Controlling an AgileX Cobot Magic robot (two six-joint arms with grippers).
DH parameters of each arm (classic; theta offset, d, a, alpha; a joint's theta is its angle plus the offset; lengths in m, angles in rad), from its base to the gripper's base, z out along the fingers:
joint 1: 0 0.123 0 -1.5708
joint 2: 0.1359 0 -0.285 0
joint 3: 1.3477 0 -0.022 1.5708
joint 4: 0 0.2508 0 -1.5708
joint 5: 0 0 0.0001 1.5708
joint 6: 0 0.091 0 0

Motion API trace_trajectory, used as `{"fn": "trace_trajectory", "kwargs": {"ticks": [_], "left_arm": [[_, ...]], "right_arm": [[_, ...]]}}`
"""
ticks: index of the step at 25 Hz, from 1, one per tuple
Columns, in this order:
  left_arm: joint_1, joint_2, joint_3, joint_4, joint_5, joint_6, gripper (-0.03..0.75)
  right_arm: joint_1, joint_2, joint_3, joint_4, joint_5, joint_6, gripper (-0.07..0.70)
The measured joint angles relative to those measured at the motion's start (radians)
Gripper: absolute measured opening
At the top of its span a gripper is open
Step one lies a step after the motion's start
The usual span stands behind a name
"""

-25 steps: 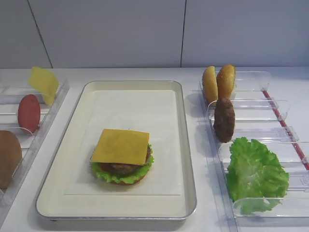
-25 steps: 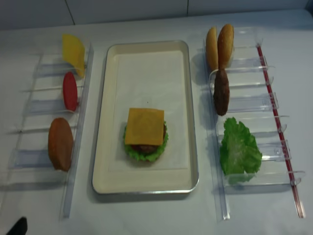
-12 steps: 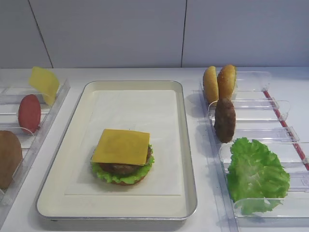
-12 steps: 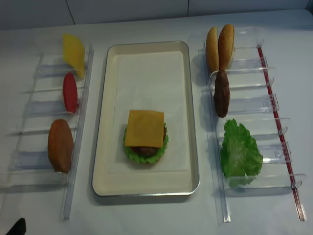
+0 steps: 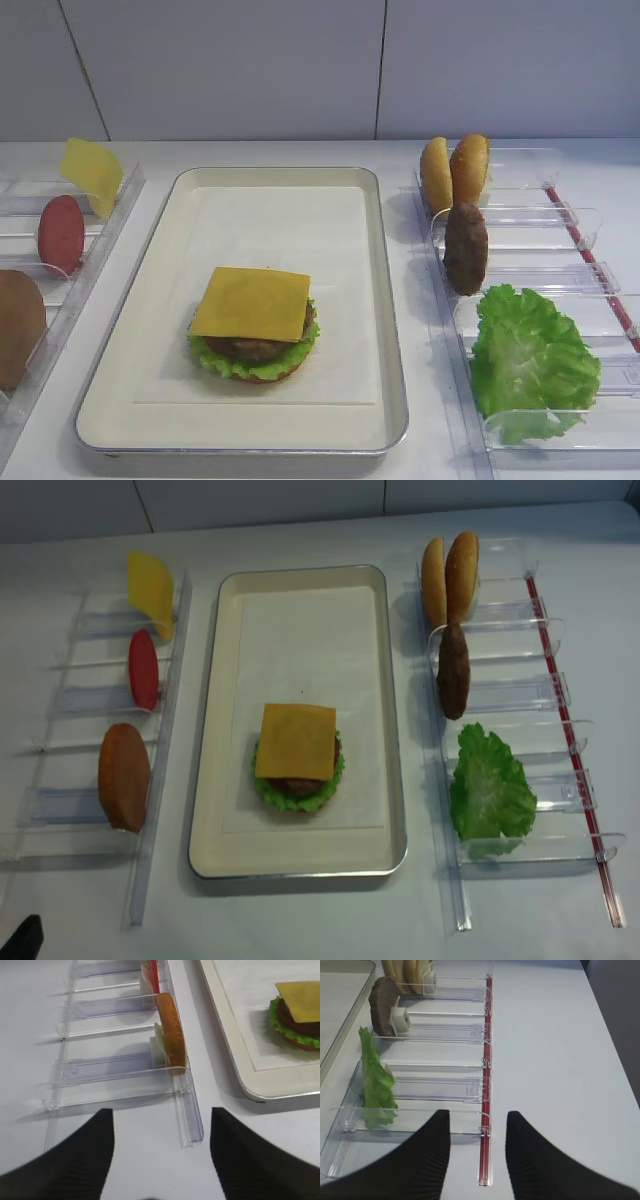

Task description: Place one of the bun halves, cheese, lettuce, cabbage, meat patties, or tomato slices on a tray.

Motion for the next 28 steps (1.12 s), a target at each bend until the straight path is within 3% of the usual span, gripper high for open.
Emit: {"fn": "trace_trajectory", "kwargs": {"ticks": [28], "left_arm": [[0.01, 0.0, 0.0, -0.002, 0.0, 0.0, 0.403]], "right_arm": [[0.0, 0.0, 0.0, 0.0, -0.002, 0.0, 0.301]]}}
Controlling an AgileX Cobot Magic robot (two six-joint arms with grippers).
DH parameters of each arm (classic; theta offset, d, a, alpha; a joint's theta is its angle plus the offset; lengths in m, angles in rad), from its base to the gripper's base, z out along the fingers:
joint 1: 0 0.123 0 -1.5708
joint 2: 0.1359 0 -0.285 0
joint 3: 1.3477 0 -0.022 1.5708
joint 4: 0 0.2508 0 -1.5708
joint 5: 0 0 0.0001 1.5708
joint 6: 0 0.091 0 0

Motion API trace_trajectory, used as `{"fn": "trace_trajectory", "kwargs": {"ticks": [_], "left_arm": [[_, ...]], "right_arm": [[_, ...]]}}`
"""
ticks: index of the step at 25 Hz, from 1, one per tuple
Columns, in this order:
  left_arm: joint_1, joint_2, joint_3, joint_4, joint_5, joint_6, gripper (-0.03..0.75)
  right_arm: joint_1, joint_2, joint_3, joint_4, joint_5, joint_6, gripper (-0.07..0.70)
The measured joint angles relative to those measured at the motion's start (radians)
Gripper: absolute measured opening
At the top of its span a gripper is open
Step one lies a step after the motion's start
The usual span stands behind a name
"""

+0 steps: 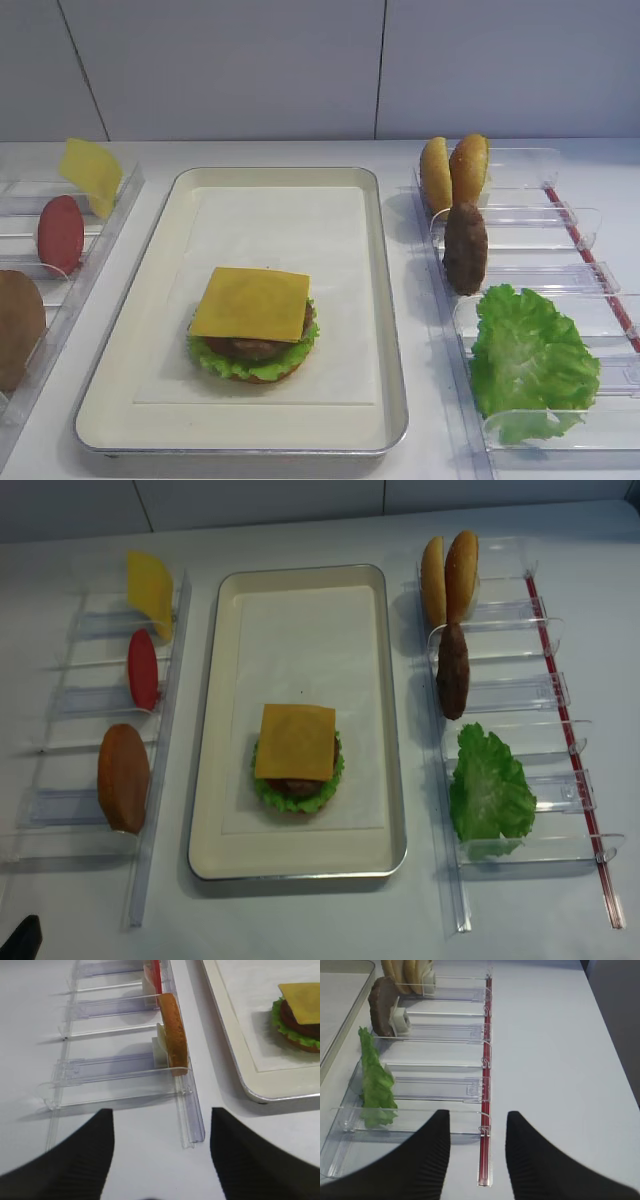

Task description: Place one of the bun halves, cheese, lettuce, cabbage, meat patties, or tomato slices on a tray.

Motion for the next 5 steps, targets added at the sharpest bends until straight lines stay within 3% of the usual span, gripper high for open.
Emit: {"fn": "trace_trajectory", "kwargs": {"ticks": [5], "left_arm": [[0.0, 0.0, 0.0, 0.0, 0.0, 0.0, 0.403]], "right_arm": [[0.0, 0.0, 0.0, 0.0, 0.0, 0.0, 0.301]]}}
